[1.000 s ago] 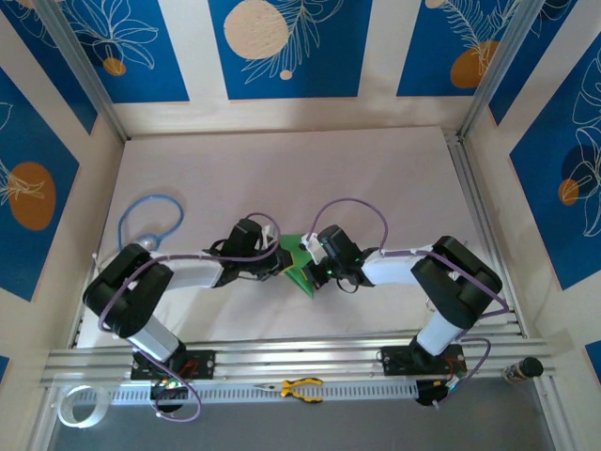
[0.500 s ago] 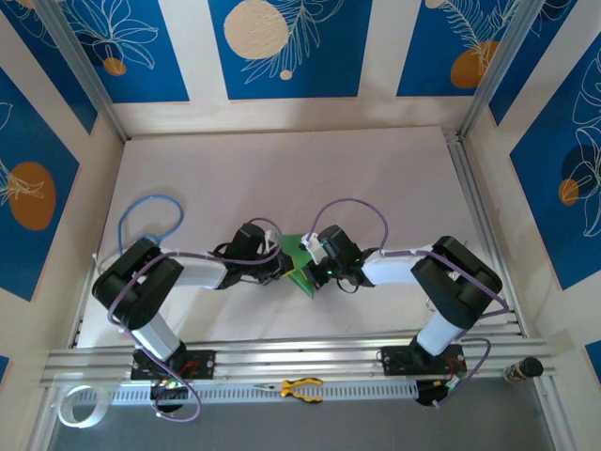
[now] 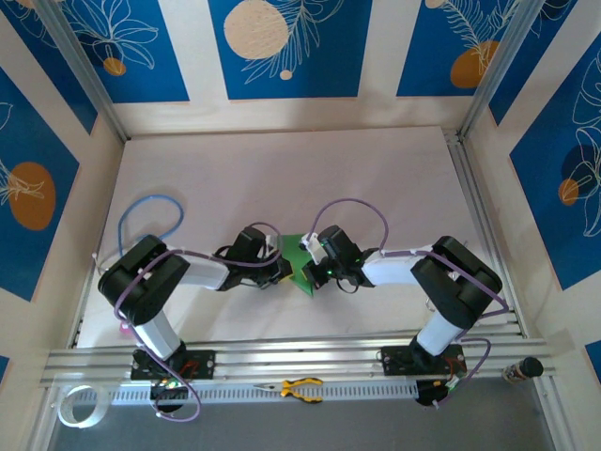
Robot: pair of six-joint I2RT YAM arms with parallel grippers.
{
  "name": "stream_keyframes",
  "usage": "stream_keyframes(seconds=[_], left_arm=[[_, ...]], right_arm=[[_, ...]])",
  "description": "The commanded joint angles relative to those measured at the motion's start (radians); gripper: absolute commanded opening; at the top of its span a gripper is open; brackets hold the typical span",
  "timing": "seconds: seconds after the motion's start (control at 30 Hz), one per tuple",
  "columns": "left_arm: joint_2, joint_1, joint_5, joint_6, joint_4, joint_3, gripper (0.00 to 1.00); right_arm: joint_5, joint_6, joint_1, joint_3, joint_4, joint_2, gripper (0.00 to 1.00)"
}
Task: Fold a paper plane with a square sheet of paper (pick it up from the middle)
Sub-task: Third fold the triangle at the center of the table.
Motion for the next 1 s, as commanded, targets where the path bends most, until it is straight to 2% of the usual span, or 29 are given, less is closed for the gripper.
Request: stream_keyframes(seconds=[0.0, 0.17, 0.23, 0.3, 0.37, 0.43, 0.53, 0.6, 0.73, 0.97], left_arm=[[0.018, -0.007, -0.032, 0.040, -0.054, -0.014, 0.00], [0.021, -0.006, -0.028, 0.054, -0.079, 0.010, 0.00], [0.025, -0.006, -0.023, 0.057, -0.080, 0.017, 0.00], [0.026, -0.006, -0.018, 0.058, -0.080, 0.021, 0.00], [0.024, -0.007, -0.019, 0.058, -0.079, 0.022, 0.00], [0.023, -0.007, -0.018, 0.058, -0.078, 0.021, 0.00], [0.024, -0.007, -0.016, 0.058, -0.078, 0.024, 0.00], [0.024, -0.007, -0.015, 0.060, -0.078, 0.025, 0.00], [0.030, -0.007, -0.012, 0.062, -0.078, 0.029, 0.00], [0.034, -0.007, -0.012, 0.061, -0.076, 0.029, 0.00]], right_arm=[[-0.003, 0.022, 0.006, 0.001, -0.029, 0.000, 0.03], [-0.013, 0.079, -0.006, 0.032, -0.079, -0.079, 0.21], [-0.017, 0.120, -0.027, 0.023, -0.091, -0.138, 0.30], [-0.034, 0.173, -0.054, 0.018, -0.124, -0.189, 0.34], [-0.101, 0.229, -0.084, 0.028, -0.185, -0.231, 0.36], [-0.226, 0.299, -0.119, 0.061, -0.272, -0.245, 0.34], [-0.426, 0.376, -0.132, 0.096, -0.328, -0.218, 0.25], [-0.484, 0.418, -0.106, 0.100, -0.320, -0.193, 0.18], [-0.417, 0.437, -0.023, 0.122, -0.341, -0.147, 0.08], [-0.282, 0.402, 0.045, 0.219, -0.445, -0.029, 0.03]])
